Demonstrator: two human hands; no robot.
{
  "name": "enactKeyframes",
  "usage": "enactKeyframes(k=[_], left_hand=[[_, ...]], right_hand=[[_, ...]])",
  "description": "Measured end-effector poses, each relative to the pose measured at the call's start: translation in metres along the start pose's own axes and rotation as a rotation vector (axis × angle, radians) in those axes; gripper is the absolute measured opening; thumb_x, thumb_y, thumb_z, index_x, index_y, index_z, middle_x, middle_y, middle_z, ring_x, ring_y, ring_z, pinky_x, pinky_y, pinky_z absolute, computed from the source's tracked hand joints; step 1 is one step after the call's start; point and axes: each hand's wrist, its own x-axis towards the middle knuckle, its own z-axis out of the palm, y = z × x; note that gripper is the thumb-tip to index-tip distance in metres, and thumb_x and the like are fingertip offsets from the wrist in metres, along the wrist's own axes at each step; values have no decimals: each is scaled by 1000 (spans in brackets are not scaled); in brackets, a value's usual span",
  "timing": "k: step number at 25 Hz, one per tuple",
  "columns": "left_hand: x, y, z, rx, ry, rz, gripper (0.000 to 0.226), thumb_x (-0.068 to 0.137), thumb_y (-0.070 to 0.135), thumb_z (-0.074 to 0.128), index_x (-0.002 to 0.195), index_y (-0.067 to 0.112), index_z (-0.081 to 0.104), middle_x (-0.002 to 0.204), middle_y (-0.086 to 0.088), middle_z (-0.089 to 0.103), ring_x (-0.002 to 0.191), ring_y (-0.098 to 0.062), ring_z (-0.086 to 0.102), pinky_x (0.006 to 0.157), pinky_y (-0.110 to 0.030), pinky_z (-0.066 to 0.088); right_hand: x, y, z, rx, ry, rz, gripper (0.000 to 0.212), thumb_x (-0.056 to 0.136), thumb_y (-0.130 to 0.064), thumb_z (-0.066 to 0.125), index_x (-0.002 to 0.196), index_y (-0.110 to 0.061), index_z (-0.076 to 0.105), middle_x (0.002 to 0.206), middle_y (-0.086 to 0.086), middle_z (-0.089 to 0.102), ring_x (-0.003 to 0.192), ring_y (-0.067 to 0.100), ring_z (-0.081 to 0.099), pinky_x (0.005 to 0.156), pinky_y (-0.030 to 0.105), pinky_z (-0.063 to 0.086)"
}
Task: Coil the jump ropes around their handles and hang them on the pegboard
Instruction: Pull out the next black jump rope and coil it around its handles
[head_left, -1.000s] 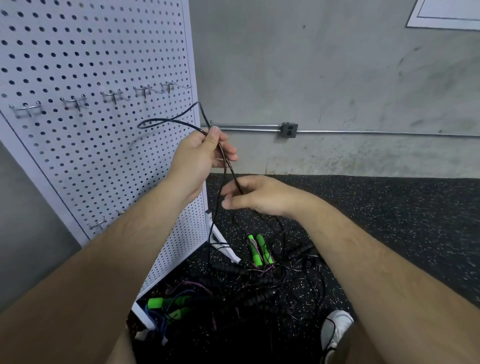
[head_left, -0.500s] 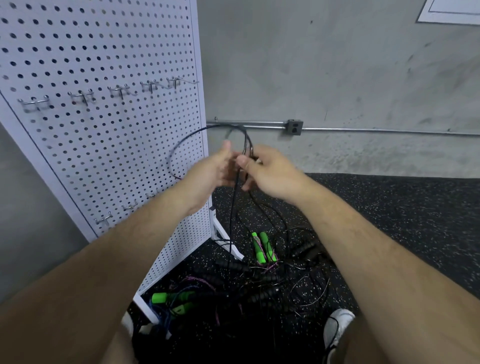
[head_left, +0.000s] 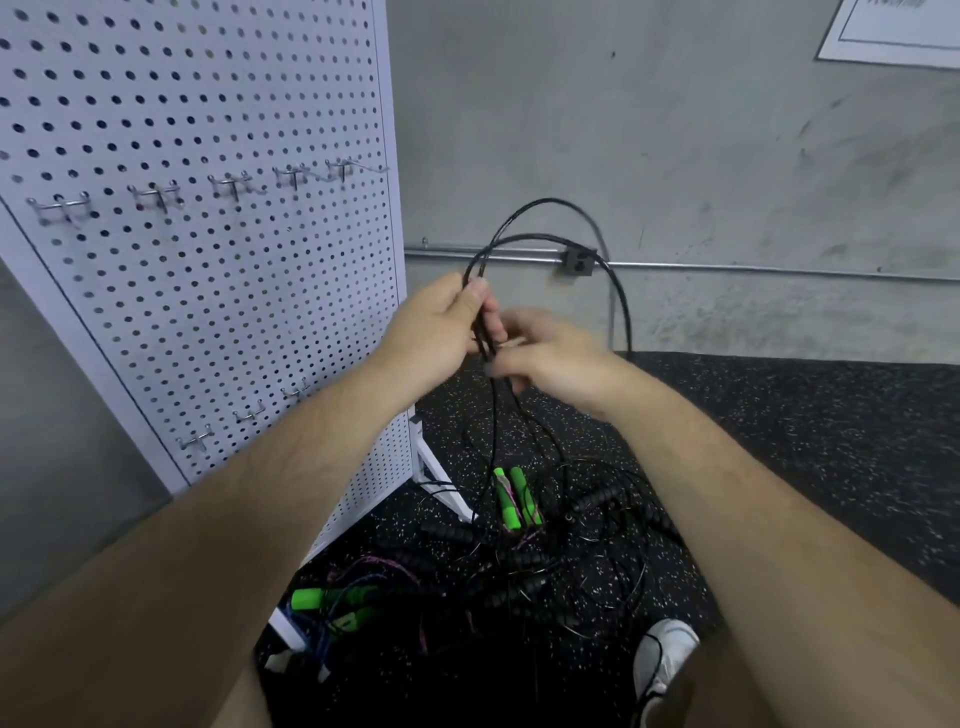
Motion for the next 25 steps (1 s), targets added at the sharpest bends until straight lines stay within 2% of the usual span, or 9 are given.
enactKeyframes(k=[3, 6, 10, 12, 14, 16, 20, 23, 25], left_hand=[[6, -1, -5, -78, 86, 22, 28, 109, 28, 44, 91, 20, 65, 80, 3, 73, 87, -19, 73, 80, -41, 61], [6, -6, -10, -176, 71, -4, 31, 108, 38, 41, 102, 20, 66, 95, 2, 75, 92, -10, 72, 85, -31, 59], [-6, -23, -13, -133, -263, -136, 51, 104, 58, 30, 128, 26, 61, 119, 2, 72, 111, -14, 68, 107, -43, 49], [-21, -29, -7, 37, -443, -129, 38, 106, 48, 37, 130, 29, 60, 116, 11, 74, 117, -14, 65, 111, -46, 44], [-29, -31, 2, 149, -453, -92, 23, 107, 30, 46, 120, 26, 64, 104, 12, 76, 109, -10, 68, 106, -46, 48], [-30, -25, 4, 96, -351, -85, 20, 107, 19, 47, 106, 17, 67, 92, 3, 78, 93, -12, 74, 94, -45, 56], [-18, -4, -14, 80, -142, -3, 22, 107, 18, 46, 101, 14, 67, 88, -1, 76, 76, -6, 72, 68, -16, 56], [-5, 2, -26, -21, -34, 4, 21, 107, 19, 47, 100, 15, 66, 84, 0, 74, 75, -9, 73, 60, -16, 54], [-1, 1, -30, -58, -41, 17, 22, 107, 18, 47, 97, 16, 66, 81, 1, 74, 78, -13, 73, 60, -18, 52]], right_hand=[[2, 15, 19, -168, -1, 84, 17, 97, -29, 65, 107, -17, 69, 88, 1, 72, 63, 9, 60, 61, 25, 51], [10, 14, 24, -70, 87, 51, 17, 101, -23, 59, 96, -12, 71, 80, 0, 73, 54, 2, 56, 56, 24, 51], [14, -7, 12, 101, 311, -112, 24, 99, -21, 63, 85, -2, 69, 68, 7, 69, 45, 9, 54, 45, 23, 46], [17, -16, 6, 213, 391, -147, 29, 98, -21, 64, 87, 6, 67, 70, 6, 71, 47, 11, 54, 45, 25, 46], [20, -20, 2, 292, 402, -158, 30, 99, -21, 63, 93, 8, 67, 79, 6, 74, 53, 9, 55, 48, 25, 47], [21, -16, 2, 339, 356, -175, 27, 101, -21, 61, 97, 5, 69, 83, 11, 73, 60, 12, 57, 52, 27, 47], [18, 1, 5, 307, 185, -76, 17, 95, -10, 57, 107, -12, 70, 80, 3, 67, 69, 20, 55, 60, 31, 45], [3, 8, 14, 92, -62, 35, 34, 85, -10, 63, 118, -17, 64, 105, -4, 71, 68, 12, 59, 62, 28, 48], [-5, 11, 29, -80, -155, 23, 27, 92, -21, 69, 119, -18, 65, 102, -3, 71, 63, 3, 58, 61, 22, 50]])
